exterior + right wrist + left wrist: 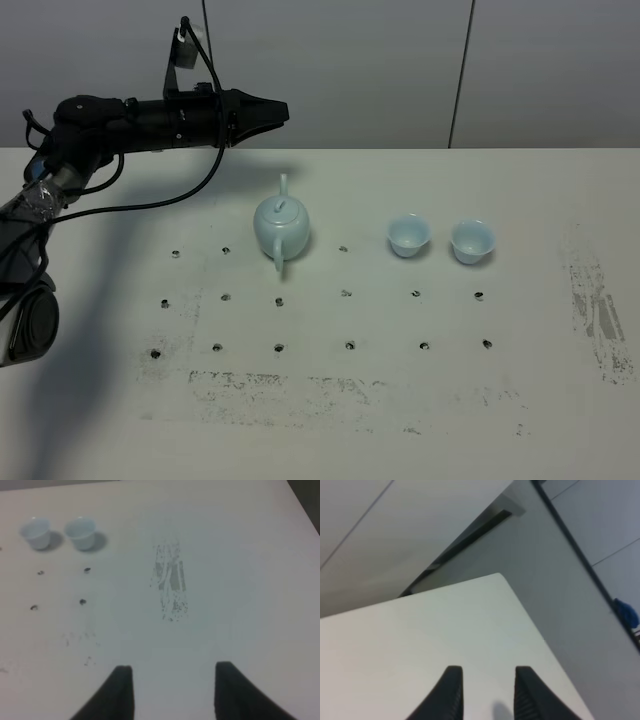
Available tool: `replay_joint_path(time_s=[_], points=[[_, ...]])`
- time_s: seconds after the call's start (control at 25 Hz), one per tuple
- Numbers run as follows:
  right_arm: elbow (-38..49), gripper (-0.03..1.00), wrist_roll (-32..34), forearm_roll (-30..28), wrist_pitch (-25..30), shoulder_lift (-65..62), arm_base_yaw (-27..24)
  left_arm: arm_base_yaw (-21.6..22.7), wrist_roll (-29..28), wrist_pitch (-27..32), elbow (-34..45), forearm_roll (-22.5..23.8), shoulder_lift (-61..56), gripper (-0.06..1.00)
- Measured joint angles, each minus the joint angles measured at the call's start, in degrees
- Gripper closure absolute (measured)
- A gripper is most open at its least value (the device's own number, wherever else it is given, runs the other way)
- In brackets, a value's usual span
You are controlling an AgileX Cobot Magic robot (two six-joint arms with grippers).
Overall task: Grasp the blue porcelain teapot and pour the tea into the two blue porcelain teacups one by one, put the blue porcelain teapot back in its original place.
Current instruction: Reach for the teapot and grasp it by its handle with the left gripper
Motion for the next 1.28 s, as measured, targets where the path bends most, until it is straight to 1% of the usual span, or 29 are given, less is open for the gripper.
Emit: replay_joint_path(time_s=[0.08,0.12,0.2,0.32,0.36,0.4,0.48,0.56,0.6,0.64,0.68,0.72,0.76,0.84,0.88,1.08,1.28], points=[[0.0,0.58,0.0,0.0,0.0,0.0,0.0,0.0,-2.43,-2.11,0.0,5.08,-1.34,0.63],[0.0,0.58,0.0,0.0,-0.01,0.0,0.0,0.0,-4.36,-3.49,0.0,9.83,-2.25,0.63],[0.0,0.58,0.0,0.0,-0.06,0.0,0.0,-0.11,-8.9,-6.37,0.0,21.24,-4.34,0.63],[0.0,0.58,0.0,0.0,-0.06,0.0,0.0,-0.11,-18.35,-8.97,0.0,42.38,-6.99,0.63],[0.0,0.58,0.0,0.0,-0.06,0.0,0.0,-0.11,-21.94,-8.97,0.0,48.52,-7.76,0.63],[0.0,0.58,0.0,0.0,-0.06,0.0,0.0,-0.11,-25.37,-8.61,0.0,56.01,-8.38,0.63],[0.0,0.58,0.0,0.0,-0.06,0.0,0.0,-0.17,-30.64,-6.25,0.0,69.82,-9.38,0.63],[0.0,0.58,0.0,0.0,-0.06,0.0,0.0,-0.29,-33.46,-2.03,0.0,79.06,-10.03,0.63],[0.0,0.58,0.0,0.0,-0.06,0.0,0.0,-0.47,-33.57,-0.18,0.0,82.26,-10.35,0.63],[0.0,0.58,0.0,0.0,-0.06,0.0,0.0,-0.62,-33.04,2.03,0.0,83.52,-10.78,0.63],[0.0,0.58,0.0,0.0,-0.06,0.0,0.0,-0.81,-31.68,4.11,0.0,83.7,-11.24,0.63],[0.0,0.58,-0.06,0.0,-0.06,0.0,0.0,-1.02,-30.44,5.54,0.0,82.82,-11.95,0.63],[0.0,0.58,-0.06,0.0,-0.06,0.0,0.0,-1.03,-29.79,6.6,0.0,80.9,-12.81,0.64],[0.0,0.58,-0.06,0.0,-0.06,0.0,0.0,-1.14,-28.86,6.96,0.0,78.37,-14.91,0.66],[0.0,0.58,-0.06,0.0,-0.06,0.0,0.0,-1.14,-28.5,7.23,0.0,78.18,-16.16,0.67],[0.0,0.58,-0.06,0.0,-0.06,0.0,0.0,-1.14,-28.07,9.6,0.79,78.79,-21.17,0.74],[0.0,0.59,0.0,0.0,-0.06,0.0,0.0,-1.91,-27.63,9.73,7.07,78.79,-24.61,0.79]])
